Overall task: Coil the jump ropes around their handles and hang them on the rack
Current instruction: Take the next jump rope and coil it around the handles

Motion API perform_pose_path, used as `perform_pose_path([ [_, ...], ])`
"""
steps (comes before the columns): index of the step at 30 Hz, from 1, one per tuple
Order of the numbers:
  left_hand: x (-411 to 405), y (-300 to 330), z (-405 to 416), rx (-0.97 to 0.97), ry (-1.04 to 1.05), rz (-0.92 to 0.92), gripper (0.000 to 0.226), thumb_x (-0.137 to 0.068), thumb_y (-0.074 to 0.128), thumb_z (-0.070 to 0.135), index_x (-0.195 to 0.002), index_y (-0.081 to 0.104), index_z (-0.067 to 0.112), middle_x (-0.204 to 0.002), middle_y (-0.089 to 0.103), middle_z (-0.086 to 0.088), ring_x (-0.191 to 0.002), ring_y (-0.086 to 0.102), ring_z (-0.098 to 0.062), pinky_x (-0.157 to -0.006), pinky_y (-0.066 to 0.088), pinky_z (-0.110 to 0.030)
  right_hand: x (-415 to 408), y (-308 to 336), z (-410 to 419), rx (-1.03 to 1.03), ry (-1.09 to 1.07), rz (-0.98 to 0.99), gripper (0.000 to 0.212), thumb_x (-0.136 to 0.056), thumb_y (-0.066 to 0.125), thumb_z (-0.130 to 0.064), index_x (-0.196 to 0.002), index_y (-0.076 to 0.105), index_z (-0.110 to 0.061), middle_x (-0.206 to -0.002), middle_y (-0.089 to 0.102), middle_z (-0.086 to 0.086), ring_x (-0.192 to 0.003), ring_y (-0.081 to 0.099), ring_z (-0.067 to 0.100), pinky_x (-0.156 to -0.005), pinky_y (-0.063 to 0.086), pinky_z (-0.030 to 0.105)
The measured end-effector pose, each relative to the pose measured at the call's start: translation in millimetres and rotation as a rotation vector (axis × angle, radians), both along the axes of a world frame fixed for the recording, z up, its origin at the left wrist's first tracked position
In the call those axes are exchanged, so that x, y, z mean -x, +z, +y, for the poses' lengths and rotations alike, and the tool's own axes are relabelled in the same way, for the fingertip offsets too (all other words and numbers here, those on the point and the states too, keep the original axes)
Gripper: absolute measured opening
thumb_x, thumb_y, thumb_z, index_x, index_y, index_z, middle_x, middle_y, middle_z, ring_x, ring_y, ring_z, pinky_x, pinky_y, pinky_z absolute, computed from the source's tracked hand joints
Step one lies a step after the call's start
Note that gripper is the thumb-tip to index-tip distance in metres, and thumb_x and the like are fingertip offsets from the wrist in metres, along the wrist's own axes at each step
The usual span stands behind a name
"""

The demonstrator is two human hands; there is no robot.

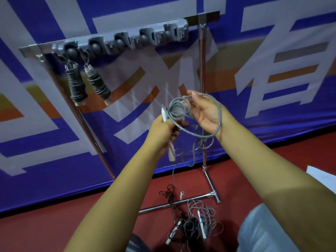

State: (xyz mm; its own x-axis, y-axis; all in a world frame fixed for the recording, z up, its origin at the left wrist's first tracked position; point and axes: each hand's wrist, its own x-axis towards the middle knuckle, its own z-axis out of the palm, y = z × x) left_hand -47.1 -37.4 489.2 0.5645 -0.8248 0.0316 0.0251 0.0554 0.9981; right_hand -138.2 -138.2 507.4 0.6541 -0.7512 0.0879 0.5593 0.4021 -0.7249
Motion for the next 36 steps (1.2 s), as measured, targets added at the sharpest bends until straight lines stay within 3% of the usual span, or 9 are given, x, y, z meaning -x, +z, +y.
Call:
perform_pose_path([
  [5, -1, 44, -9, 0.076, -0.005, 0.136, 0.018, -0.095, 0.038, 0.005, -0.082, 0.049, 0.012, -0.052, 0.054, -0.002, -0.041, 0.037, -0.011, -0.036, 0.025, -0.017, 23, -56, -21, 0.156, -0.018, 0.357, 0.022, -0.092, 0.055, -0.002, -0.107, 0.058, -0.018, -0.093, 0.065, 0.001, -0.071, 0.067, 0.005, -0.060, 0.052, 0.021],
  [10, 2, 78, -18, 0.119, -0.109, 0.191, 0.017, -0.096, 0.039, 0.007, -0.082, 0.048, 0.011, -0.055, 0.055, -0.004, -0.040, 0.037, -0.010, -0.034, 0.025, -0.015, 22, -126, 8, 0.135, 0.232, 0.637, 0.021, -0.098, 0.043, -0.034, -0.115, 0.056, -0.029, -0.119, 0.060, -0.010, -0.116, 0.051, 0.014, -0.089, 0.038, 0.038],
  [13, 3, 90, -19, 0.116, -0.145, 0.245, 0.015, -0.097, 0.042, 0.011, -0.082, 0.047, 0.009, -0.060, 0.053, -0.007, -0.038, 0.038, -0.010, -0.034, 0.025, -0.015, 19, -146, 31, 0.173, 0.458, 0.609, 0.041, -0.082, 0.057, -0.056, -0.115, 0.057, -0.033, -0.127, 0.057, -0.015, -0.123, 0.049, 0.009, -0.088, 0.038, 0.037],
  [18, -13, 93, -16, 0.118, -0.100, 0.378, 0.017, -0.097, 0.044, 0.016, -0.082, 0.046, 0.010, -0.063, 0.050, -0.005, -0.039, 0.038, -0.007, -0.032, 0.027, -0.014, 18, -140, 36, 0.221, 0.595, 0.561, 0.049, -0.076, 0.052, -0.051, -0.117, 0.058, -0.024, -0.096, 0.074, -0.002, -0.093, 0.067, 0.014, -0.066, 0.038, 0.027],
  [23, -43, 108, -17, 0.213, -0.018, 0.483, 0.012, -0.099, 0.042, 0.016, -0.090, 0.046, 0.010, -0.064, 0.050, -0.004, -0.037, 0.036, -0.007, -0.031, 0.029, -0.016, 22, -151, 31, 0.246, 0.662, 0.612, 0.082, -0.063, 0.060, -0.076, -0.127, 0.051, -0.026, -0.106, 0.072, 0.003, -0.082, 0.070, 0.019, -0.068, 0.048, 0.026],
  [27, -59, 119, -18, 0.217, 0.063, 0.412, 0.023, -0.098, 0.043, 0.014, -0.077, 0.046, 0.007, -0.065, 0.048, -0.003, -0.041, 0.035, -0.005, -0.032, 0.029, -0.014, 21, -153, 31, 0.310, 0.541, 0.743, 0.038, -0.094, 0.053, -0.036, -0.123, 0.053, -0.011, -0.072, 0.066, 0.001, -0.045, 0.053, 0.008, -0.053, 0.043, 0.023],
  [29, -66, 107, -18, 0.113, 0.097, 0.344, 0.021, -0.096, 0.049, 0.013, -0.076, 0.047, 0.008, -0.071, 0.045, -0.004, -0.045, 0.031, -0.005, -0.033, 0.032, -0.013, 19, -143, 24, 0.202, 0.455, 0.729, 0.034, -0.098, 0.046, -0.035, -0.106, 0.061, -0.006, -0.054, 0.050, -0.001, -0.036, 0.038, 0.005, -0.050, 0.037, 0.024],
  [33, -67, 49, -11, -0.318, 0.098, 0.135, 0.016, -0.089, 0.062, 0.009, -0.078, 0.052, 0.007, -0.067, 0.041, -0.005, -0.033, 0.032, -0.002, -0.034, 0.031, -0.012, 16, -82, 19, -0.127, 0.465, 0.397, 0.034, -0.099, 0.042, -0.029, -0.091, 0.060, -0.002, -0.052, 0.040, -0.001, -0.034, 0.025, 0.002, -0.037, 0.032, 0.015],
  [36, -62, 12, -1, -0.408, 0.036, 0.270, 0.015, -0.095, 0.049, 0.001, -0.081, 0.050, 0.002, -0.071, 0.044, -0.008, -0.033, 0.035, -0.002, -0.033, 0.030, -0.011, 12, -44, 18, -0.235, 0.474, 0.234, 0.028, -0.099, 0.042, -0.020, -0.093, 0.061, -0.001, -0.058, 0.049, 0.001, -0.037, 0.034, 0.001, -0.039, 0.038, 0.013],
])
